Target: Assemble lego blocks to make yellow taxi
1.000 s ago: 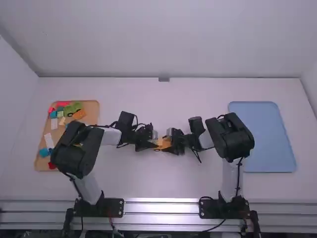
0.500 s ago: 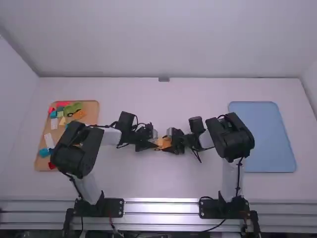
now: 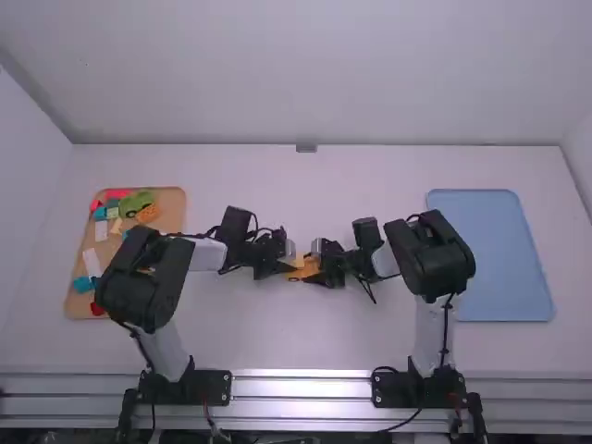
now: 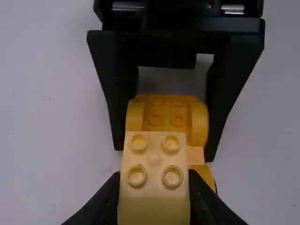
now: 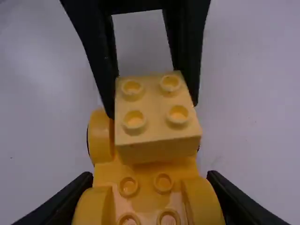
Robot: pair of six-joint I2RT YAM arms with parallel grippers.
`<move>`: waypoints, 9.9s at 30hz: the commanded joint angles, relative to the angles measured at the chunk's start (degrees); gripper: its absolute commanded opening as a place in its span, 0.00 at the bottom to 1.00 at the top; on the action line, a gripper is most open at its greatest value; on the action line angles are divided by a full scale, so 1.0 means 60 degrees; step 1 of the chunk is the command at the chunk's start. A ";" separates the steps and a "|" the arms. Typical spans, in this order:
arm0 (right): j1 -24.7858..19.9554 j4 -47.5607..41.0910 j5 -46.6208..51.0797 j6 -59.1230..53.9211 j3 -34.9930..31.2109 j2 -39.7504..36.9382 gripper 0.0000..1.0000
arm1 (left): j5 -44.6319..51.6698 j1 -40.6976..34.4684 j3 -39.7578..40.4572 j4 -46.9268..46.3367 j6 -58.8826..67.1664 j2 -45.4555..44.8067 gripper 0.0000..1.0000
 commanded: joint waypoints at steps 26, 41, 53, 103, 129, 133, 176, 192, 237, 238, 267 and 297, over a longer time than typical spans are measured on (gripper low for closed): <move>0.0036 -0.0102 0.0055 0.0022 -0.0106 0.0138 0.58 | 0.0306 0.0062 0.0372 -0.1078 0.0565 0.0106 0.02; 0.0033 -0.0102 0.0055 0.0022 -0.0109 0.0138 0.58 | -0.0127 0.0058 0.0237 -0.1268 0.0576 0.0106 0.10; 0.0036 -0.0102 0.0055 0.0022 -0.0106 0.0135 0.58 | -0.0280 0.0058 0.0080 -0.0925 0.0484 0.0106 0.53; 0.0036 -0.0106 0.0055 0.0025 -0.0106 0.0135 0.58 | -0.0255 -0.0120 0.0076 -0.1647 0.0321 -0.0590 0.02; 0.0036 -0.0080 0.0055 0.0022 -0.0109 0.0138 0.58 | 0.0612 0.0076 0.0554 -0.1679 0.0379 -0.0350 1.00; 0.0036 -0.0109 0.0047 0.0025 -0.0109 0.0138 0.58 | 0.0729 0.0058 0.0554 -0.0656 -0.0448 0.0328 1.00; 0.0036 -0.0106 0.0055 0.0022 -0.0106 0.0135 0.58 | 0.0787 -0.0073 0.0525 -0.0499 0.0401 0.0463 0.18; 0.0036 -0.0113 0.0058 0.0025 -0.0109 0.0138 0.58 | 0.0211 -0.0357 0.0022 0.0361 0.0361 0.0463 0.88; 0.0036 -0.0109 0.0058 0.0095 -0.0106 0.0135 0.58 | -0.2106 -0.0550 0.0015 -0.1333 -0.1009 -0.0583 0.02; 0.0036 -0.0106 0.0051 0.0091 -0.0106 0.0135 0.58 | -0.2186 -0.0557 0.0015 -0.1402 -0.0987 -0.0546 0.02; 0.0036 0.0251 0.0033 0.0098 -0.0106 0.0117 0.77 | -0.1628 -0.0131 0.3075 -0.3606 -0.1322 -0.1257 0.58; -0.0743 -0.4073 -0.1949 0.1545 0.3727 -0.3756 0.99 | -0.9519 0.1639 0.3552 -0.5286 -1.0812 -0.5311 0.99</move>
